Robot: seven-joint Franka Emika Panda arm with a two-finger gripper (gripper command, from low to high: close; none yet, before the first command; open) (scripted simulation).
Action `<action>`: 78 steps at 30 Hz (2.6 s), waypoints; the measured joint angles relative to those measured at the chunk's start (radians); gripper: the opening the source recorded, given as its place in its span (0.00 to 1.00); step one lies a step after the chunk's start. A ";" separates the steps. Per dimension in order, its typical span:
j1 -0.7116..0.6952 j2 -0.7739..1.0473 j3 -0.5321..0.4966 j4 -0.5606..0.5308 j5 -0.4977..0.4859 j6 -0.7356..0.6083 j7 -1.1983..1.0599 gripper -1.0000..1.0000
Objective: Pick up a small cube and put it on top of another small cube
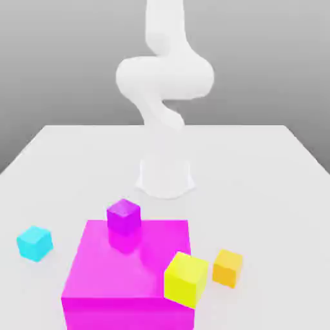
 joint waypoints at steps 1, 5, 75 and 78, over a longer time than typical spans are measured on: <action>-0.007 0.043 0.022 -0.018 -0.034 0.020 -0.008 0.50; -0.026 0.203 0.084 -0.086 -0.151 0.091 -0.044 0.50; 0.007 0.995 -0.158 0.029 0.076 0.414 -0.074 0.00; -0.010 0.960 -0.252 -0.021 0.058 0.392 0.078 0.00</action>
